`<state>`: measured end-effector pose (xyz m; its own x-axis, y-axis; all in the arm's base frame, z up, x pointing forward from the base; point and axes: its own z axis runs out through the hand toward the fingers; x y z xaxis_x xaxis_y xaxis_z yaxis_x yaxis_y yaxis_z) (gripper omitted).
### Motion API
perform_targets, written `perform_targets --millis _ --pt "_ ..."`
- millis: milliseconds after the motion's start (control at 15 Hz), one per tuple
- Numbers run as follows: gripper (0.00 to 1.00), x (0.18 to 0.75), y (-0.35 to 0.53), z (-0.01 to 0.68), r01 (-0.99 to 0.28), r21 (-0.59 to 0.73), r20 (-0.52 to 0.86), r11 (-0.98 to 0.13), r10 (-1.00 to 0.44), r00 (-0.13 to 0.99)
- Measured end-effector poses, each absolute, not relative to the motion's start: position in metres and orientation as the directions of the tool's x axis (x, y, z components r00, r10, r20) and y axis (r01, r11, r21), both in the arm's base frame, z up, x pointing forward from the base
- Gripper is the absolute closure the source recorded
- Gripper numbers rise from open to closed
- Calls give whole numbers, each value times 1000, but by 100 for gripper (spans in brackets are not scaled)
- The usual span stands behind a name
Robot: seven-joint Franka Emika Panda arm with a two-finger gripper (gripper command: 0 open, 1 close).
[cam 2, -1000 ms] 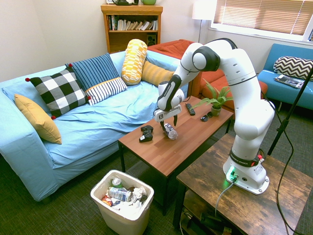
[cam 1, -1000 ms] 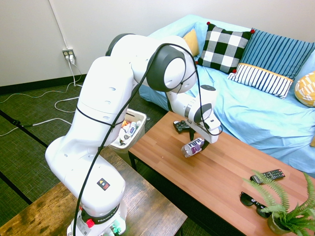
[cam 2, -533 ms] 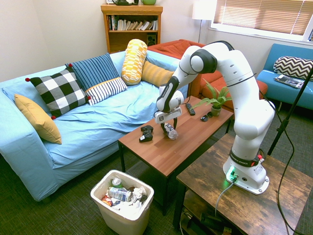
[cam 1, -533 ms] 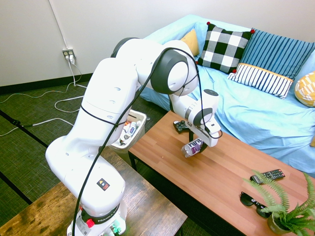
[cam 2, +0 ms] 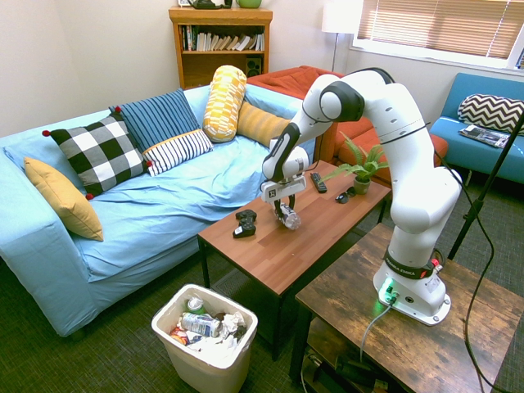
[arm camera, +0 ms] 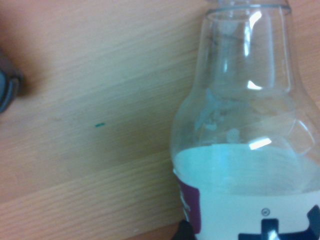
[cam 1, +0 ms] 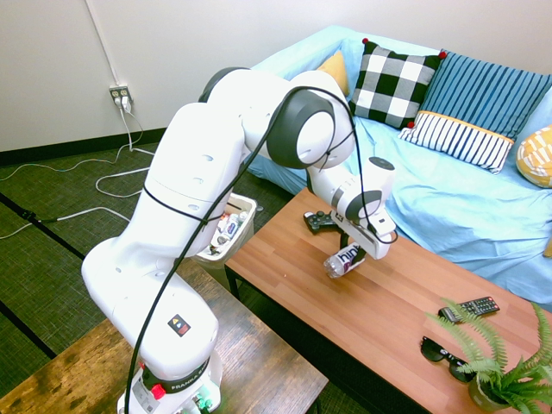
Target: Throw the bottle in the trash bin
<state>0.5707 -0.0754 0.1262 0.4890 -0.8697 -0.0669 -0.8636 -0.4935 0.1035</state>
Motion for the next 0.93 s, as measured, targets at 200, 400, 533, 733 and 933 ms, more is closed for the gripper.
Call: perform_targets --millis 200,400,533,733,933 --pt "100 578 -66 182 -853 48 -57 -519 -854 516" --pt "100 556 -7 245 -807 -8 -32 -591 -806 590" --pt "100 526 53 274 -769 -13 -5 -639 -769 639" --pt "100 475 157 301 -716 -26 34 -698 -716 697" --pt "100 431 260 303 -677 -24 79 -735 -677 732"
